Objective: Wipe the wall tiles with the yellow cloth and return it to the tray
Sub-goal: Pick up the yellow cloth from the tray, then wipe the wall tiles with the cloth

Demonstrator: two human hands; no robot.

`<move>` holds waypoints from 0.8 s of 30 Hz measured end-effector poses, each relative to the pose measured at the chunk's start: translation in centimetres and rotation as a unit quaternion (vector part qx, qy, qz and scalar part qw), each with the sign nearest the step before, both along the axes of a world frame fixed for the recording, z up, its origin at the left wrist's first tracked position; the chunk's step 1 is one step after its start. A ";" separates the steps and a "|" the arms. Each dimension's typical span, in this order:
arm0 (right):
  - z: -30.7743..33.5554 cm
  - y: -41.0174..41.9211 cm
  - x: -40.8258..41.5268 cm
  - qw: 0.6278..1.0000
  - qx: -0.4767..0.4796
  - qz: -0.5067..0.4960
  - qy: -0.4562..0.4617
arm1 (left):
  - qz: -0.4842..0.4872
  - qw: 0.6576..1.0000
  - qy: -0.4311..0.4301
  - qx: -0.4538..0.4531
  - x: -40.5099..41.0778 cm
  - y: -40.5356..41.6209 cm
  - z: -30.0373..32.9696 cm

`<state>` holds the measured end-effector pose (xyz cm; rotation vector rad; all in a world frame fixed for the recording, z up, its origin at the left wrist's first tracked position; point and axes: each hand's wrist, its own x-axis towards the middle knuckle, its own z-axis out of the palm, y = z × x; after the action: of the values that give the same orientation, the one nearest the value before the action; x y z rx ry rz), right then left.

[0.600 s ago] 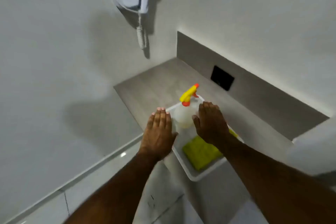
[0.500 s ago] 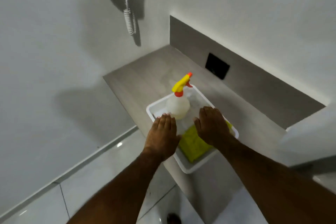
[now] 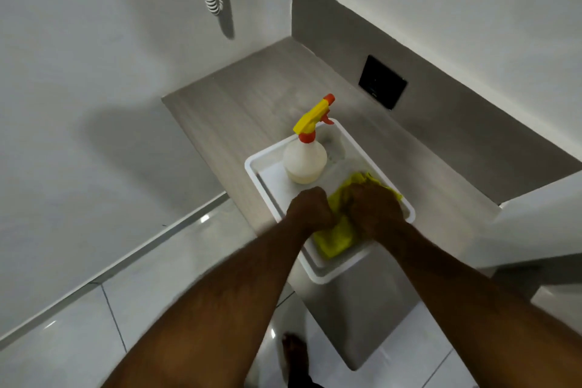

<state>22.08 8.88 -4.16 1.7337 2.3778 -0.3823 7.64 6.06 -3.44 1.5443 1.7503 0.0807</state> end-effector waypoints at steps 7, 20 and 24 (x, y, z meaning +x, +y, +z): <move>6.5 -1.0 -1.9 0.980 -0.157 -0.059 0.108 | -0.068 0.995 -0.058 0.044 -4.4 -1.4 10.4; 5.7 -11.7 -20.4 0.861 -0.346 0.077 0.365 | 0.203 0.966 -0.147 0.057 -29.6 -18.7 10.1; -3.3 -15.2 -23.3 0.853 -0.394 0.019 0.342 | 0.337 0.913 -0.231 0.007 -32.7 -24.6 -1.7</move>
<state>-1.24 -6.32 -7.51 1.2397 2.0653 -1.9111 -25.10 -18.59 -5.14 0.7697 1.7965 0.7402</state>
